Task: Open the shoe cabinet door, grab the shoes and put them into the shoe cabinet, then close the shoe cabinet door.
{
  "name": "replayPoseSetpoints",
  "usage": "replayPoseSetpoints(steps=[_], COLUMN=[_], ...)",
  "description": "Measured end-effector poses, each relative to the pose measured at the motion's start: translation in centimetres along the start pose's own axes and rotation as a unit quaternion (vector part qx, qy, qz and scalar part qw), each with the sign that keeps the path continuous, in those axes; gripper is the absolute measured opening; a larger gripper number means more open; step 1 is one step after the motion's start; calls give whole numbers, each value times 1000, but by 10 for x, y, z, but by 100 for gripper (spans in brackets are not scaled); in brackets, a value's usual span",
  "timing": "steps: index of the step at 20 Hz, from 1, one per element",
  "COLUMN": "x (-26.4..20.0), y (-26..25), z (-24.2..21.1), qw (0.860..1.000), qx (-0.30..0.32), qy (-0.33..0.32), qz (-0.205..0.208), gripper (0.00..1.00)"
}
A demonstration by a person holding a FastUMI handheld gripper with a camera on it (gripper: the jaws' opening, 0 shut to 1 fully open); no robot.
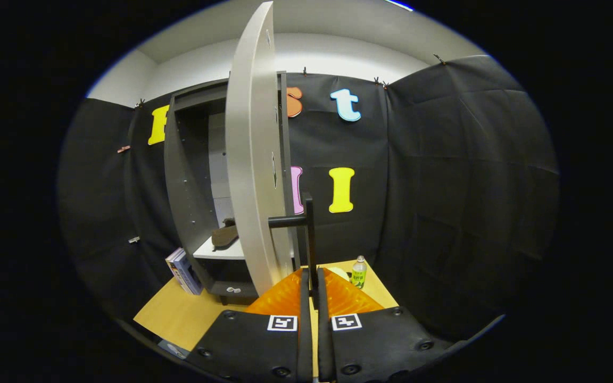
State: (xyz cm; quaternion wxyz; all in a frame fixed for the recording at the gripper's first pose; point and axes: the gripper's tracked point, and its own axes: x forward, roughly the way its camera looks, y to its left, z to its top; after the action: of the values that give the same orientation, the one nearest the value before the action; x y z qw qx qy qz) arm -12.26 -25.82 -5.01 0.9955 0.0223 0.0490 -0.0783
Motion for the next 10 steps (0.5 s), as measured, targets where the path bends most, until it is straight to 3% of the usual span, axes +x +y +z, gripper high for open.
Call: replayPoseSetpoints(steps=[6,10], x=[-27,-49], y=[-4,19], z=[5,1], qw=[1000,999], qx=[19,21], qy=[-22,-28], qz=[1,29], gripper=[9,9])
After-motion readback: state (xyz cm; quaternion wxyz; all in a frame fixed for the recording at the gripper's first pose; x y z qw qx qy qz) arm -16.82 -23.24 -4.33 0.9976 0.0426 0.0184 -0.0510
